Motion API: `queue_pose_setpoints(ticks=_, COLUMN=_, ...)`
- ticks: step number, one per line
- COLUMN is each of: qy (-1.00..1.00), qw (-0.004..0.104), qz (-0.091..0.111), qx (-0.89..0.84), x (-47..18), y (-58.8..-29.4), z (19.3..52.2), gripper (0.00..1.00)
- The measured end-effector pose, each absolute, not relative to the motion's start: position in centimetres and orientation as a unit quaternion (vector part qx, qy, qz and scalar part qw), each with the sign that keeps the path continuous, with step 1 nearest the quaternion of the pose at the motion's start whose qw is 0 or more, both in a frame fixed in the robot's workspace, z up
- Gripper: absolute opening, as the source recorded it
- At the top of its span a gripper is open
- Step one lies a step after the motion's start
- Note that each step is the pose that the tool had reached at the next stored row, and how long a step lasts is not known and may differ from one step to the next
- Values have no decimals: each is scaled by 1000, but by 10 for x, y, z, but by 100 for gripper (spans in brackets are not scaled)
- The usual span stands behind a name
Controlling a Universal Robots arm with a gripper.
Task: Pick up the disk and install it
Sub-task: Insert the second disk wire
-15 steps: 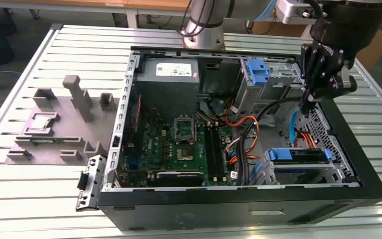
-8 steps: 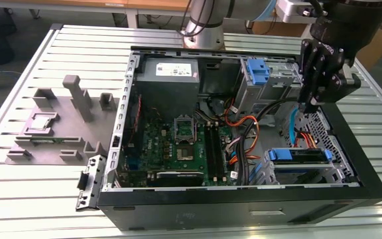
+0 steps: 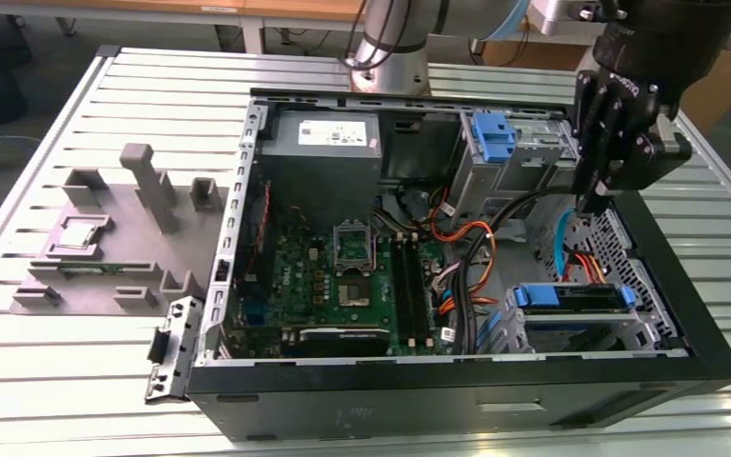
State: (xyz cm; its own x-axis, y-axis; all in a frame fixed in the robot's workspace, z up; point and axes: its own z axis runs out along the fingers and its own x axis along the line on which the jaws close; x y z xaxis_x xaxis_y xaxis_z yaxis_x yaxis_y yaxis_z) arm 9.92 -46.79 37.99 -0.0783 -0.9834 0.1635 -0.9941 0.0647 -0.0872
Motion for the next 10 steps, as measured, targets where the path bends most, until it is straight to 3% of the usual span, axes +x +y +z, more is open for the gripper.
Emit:
queue_pose_setpoints(ticks=5, qy=-729, qw=33, qz=91, qx=678, x=99, y=-461, z=372, gripper=36)
queue_pose_setpoints(ticks=10, qy=-727, qw=43, qz=102, qx=677, x=99, y=-459, z=366, gripper=36)
